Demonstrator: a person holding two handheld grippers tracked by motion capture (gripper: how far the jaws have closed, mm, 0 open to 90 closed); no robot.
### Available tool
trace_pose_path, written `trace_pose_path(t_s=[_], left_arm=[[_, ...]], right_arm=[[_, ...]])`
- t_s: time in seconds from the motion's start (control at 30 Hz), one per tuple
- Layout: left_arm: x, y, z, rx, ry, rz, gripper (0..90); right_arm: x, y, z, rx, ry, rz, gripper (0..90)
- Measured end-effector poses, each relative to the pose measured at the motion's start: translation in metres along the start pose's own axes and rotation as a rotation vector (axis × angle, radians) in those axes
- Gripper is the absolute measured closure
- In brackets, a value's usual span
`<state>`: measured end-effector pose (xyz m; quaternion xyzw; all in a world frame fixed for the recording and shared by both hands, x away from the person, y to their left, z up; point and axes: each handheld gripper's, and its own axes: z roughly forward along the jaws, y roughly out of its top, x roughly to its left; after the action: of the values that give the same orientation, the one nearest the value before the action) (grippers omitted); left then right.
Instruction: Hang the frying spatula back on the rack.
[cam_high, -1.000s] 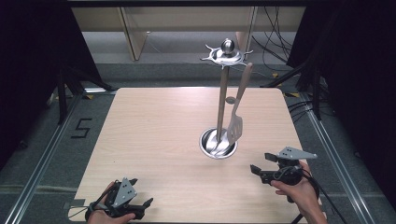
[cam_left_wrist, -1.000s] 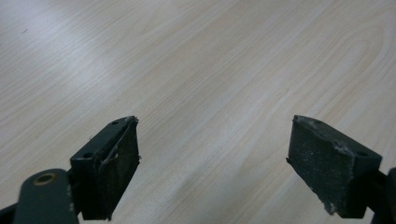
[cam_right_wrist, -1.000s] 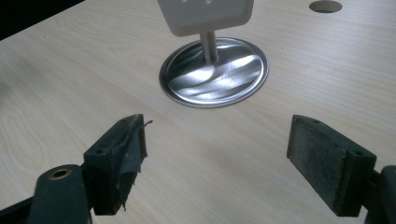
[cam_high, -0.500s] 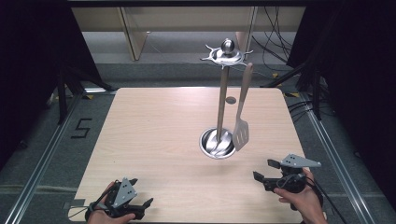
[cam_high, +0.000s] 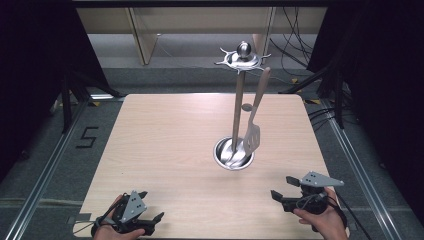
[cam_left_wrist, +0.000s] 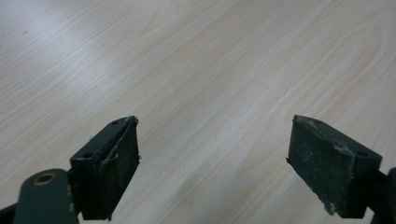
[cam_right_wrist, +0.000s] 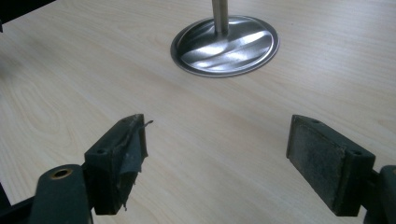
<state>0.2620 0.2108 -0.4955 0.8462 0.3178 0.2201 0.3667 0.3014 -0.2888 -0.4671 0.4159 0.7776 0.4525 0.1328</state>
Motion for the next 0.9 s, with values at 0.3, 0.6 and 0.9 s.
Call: trace_pose_path(t_s=[0.3,0.6,0.9], left_arm=[[0.0,0.0,0.0,0.0,-0.002,-0.005,15.9],[-0.001,0.0,0.0,0.0,-0.002,-0.007,15.9],[0.0,0.0,0.001,0.014,0.016,0.012,15.9]], right_arm=[[0.002,-0.008,-0.003,0.023,0.0,-0.012,20.9],[0.007,-0.015,-0.005,0.022,0.007,-0.001,21.0],[0.01,-0.022,-0.007,0.032,-0.018,-0.036,21.1]])
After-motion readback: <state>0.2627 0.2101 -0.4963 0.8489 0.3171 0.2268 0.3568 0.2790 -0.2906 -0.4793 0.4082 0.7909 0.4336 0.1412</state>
